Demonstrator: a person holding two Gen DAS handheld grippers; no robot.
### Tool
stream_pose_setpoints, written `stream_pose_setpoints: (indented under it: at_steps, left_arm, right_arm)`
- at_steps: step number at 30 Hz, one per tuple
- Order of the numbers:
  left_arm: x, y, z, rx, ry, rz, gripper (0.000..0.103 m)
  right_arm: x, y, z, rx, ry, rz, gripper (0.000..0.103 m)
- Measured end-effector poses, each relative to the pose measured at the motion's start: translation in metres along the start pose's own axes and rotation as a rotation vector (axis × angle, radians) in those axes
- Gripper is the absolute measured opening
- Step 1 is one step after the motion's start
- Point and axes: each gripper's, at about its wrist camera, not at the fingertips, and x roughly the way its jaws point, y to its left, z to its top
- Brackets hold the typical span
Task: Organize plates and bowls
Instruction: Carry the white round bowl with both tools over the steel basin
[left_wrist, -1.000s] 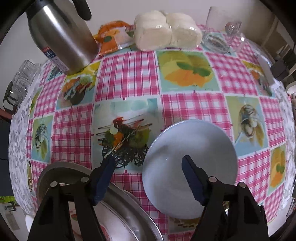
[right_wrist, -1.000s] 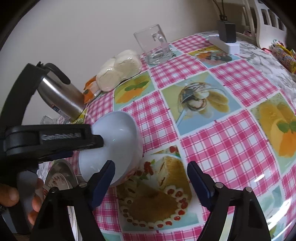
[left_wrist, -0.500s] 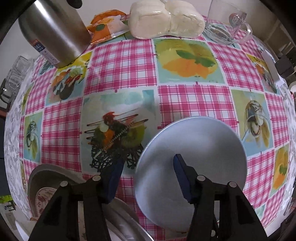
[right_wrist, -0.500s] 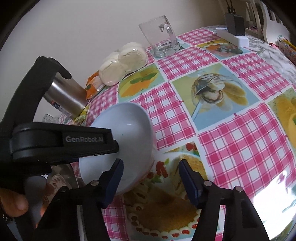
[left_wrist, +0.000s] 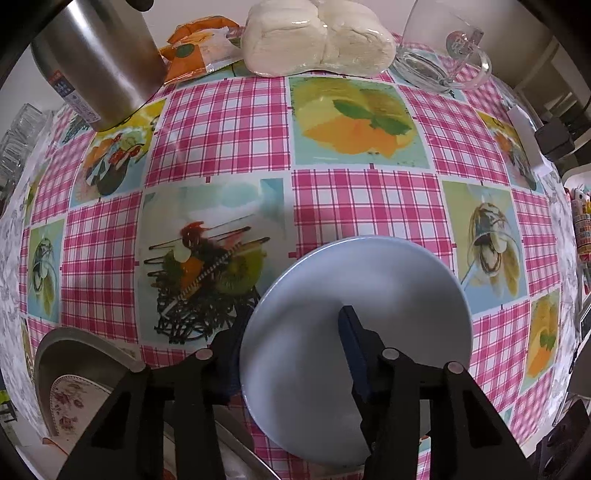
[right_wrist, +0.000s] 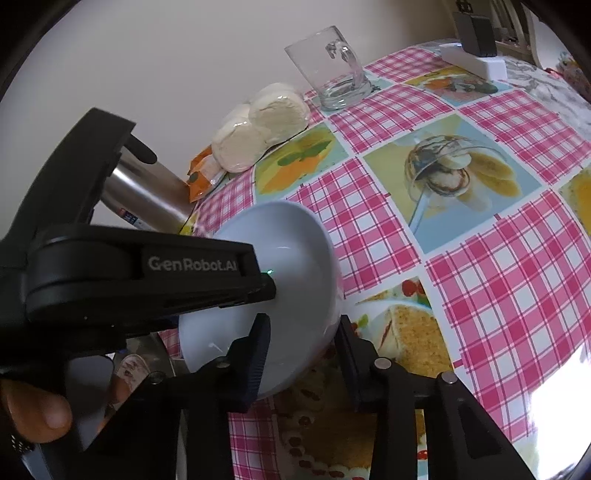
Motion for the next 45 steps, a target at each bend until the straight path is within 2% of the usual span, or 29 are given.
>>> stream_pose_setpoints:
  at_steps: [6, 18, 23, 29, 36, 45]
  left_arm:
    - [-0.003, -0.001, -0.004, -0.002, 0.006, -0.012, 0.042]
    - [-0.007, -0.027, -0.018, 0.03, 0.023, -0.06, 0.032]
    - [-0.009, -0.033, -0.02, 0.022, 0.022, -0.098, 0.025]
    - [-0.013, -0.039, -0.034, 0.007, 0.021, -0.154, 0.025]
    - [-0.045, -0.043, -0.04, 0.019, -0.049, -0.193, 0.025]
    - [-0.11, -0.025, -0.055, 0.041, -0.212, -0.205, 0.025]
  right_arm:
    - [-0.004, -0.005, 0.001, 0.017, 0.004, 0.0, 0.036]
    - [-0.022, -0.035, 0.007, 0.062, 0.014, -0.022, 0.029]
    - [-0.03, -0.046, 0.007, 0.079, 0.011, -0.026, 0.028]
    - [-0.039, -0.055, 0.007, 0.092, 0.014, -0.01, 0.028]
    - [-0.059, -0.048, 0.008, 0.071, -0.009, -0.024, 0.028]
    - [-0.104, -0.013, 0.009, 0.006, -0.085, -0.003, 0.028]
